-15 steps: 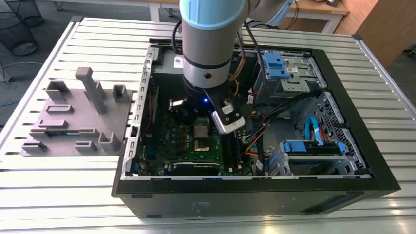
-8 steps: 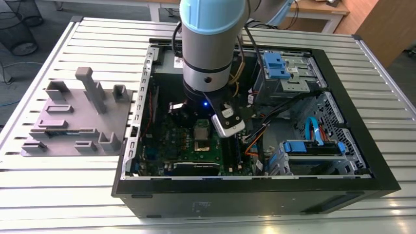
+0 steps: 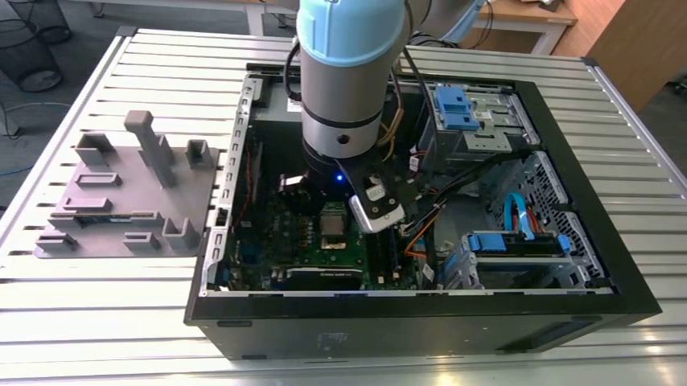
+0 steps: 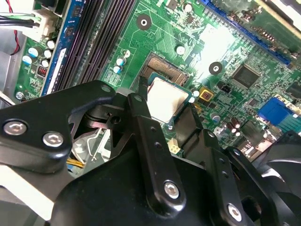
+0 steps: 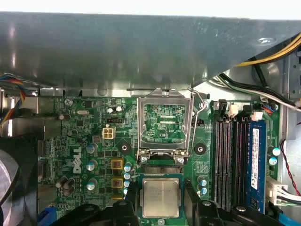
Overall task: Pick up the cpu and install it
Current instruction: 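Place the cpu into insertion slot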
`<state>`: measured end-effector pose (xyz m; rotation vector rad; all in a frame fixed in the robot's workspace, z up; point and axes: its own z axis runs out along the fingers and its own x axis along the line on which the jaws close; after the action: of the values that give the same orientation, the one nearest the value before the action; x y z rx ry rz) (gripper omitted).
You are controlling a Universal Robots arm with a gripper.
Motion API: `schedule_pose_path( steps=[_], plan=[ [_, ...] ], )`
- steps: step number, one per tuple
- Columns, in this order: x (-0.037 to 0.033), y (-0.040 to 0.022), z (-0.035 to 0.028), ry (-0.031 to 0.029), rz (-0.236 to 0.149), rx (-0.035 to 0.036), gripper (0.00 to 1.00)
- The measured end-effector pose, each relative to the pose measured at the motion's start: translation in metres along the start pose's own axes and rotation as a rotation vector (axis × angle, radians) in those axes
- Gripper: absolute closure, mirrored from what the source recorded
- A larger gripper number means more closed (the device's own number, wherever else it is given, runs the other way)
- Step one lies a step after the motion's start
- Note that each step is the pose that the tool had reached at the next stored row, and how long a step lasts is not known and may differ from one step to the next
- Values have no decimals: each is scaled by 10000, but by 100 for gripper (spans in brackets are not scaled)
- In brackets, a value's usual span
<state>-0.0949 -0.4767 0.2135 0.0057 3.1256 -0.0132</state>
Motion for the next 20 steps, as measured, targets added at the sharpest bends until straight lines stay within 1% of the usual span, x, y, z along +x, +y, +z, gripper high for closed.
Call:
schedule_pose_path(
  steps=[6,10,15,20],
  plan=[
    [-1,0,16,-2,-2,-3,53],
    [0,0,23,0,-2,17,53],
    [0,0,27,-1,-2,16,53],
    [1,-1,54,0,-1,17,53]
  ],
)
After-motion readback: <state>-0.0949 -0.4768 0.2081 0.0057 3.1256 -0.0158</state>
